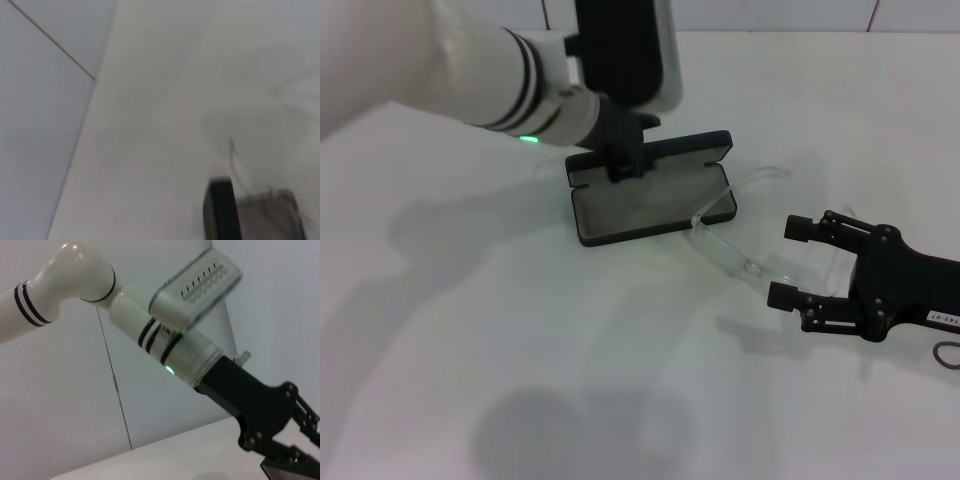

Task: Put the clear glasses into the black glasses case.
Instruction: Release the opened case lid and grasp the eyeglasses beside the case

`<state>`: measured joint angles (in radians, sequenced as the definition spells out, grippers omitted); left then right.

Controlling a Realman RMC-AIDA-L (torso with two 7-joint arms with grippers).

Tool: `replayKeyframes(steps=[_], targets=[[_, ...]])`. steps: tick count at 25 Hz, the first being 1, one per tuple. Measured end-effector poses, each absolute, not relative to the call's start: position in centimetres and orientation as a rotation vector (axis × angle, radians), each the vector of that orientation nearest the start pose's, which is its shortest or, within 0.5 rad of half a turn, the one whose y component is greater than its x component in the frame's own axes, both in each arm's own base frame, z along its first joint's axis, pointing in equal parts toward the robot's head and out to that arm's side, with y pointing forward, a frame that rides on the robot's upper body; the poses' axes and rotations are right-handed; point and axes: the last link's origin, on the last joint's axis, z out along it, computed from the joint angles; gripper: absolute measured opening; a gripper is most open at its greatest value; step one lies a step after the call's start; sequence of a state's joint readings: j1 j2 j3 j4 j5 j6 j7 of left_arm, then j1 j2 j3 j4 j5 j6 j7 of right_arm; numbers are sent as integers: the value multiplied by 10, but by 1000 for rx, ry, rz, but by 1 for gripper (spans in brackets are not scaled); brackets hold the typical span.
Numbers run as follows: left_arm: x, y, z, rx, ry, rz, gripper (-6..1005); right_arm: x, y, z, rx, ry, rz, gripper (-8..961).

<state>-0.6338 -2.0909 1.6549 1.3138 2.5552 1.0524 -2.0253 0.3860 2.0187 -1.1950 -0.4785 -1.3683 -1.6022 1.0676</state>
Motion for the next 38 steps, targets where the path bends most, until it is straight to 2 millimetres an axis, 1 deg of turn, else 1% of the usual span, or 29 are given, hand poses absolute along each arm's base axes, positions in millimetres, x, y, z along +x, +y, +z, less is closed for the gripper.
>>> replayKeyframes(steps=[1, 4, 7, 10, 12, 14, 16, 18, 21, 22, 23, 25, 27, 29, 30, 33, 35, 38], targets=[[-120, 386, -47, -2628, 205, 336, 309, 259, 281, -22, -2696, 415, 1069, 869], [-115, 384, -28, -2661, 132, 121, 317, 260, 281, -22, -2694, 418, 1068, 869], [-115, 378, 2, -2665, 77, -178, 325, 260, 281, -21, -2693, 418, 1066, 869], [-120, 365, 28, -2636, 72, -466, 332, 260, 282, -21, -2692, 418, 1062, 870], [-128, 352, 42, -2598, 97, -643, 337, 260, 282, -21, -2691, 418, 1060, 870], [-140, 336, 53, -2541, 103, -817, 342, 260, 283, -20, -2685, 418, 1061, 870], [-151, 325, 59, -2498, 85, -942, 347, 260, 285, -16, -2670, 422, 1067, 870], [-167, 314, 62, -2463, 33, -1041, 352, 260, 288, -11, -2655, 435, 1076, 870], [-190, 306, 58, -2448, -91, -1096, 359, 258, 296, 1, -2657, 459, 1072, 869], [-205, 302, 51, -2453, -186, -1115, 362, 256, 299, 6, -2667, 457, 1061, 869], [-205, 302, 51, -2453, -186, -1115, 365, 254, 302, 10, -2675, 455, 1051, 869], [-217, 298, 45, -2461, -259, -1130, 369, 248, 309, 20, -2702, 458, 1012, 869], [-232, 291, 41, -2451, -337, -1157, 374, 238, 319, 32, -2745, 481, 936, 869], [-243, 284, 39, -2435, -376, -1173, 379, 228, 328, 42, -2795, 531, 837, 869], [-250, 279, 37, -2423, -389, -1177, 382, 221, 333, 46, -2829, 565, 759, 869], [-264, 265, 30, -2402, -381, -1162, 605, 197, 350, 55, -2907, 657, 496, 869], [-270, 259, 26, -2402, -381, -1140, 693, 179, 359, 58, -2930, 698, 328, 870], [-278, 252, 19, -2412, -397, -1113, 826, 157, 366, 61, -2936, 743, 84, 868]])
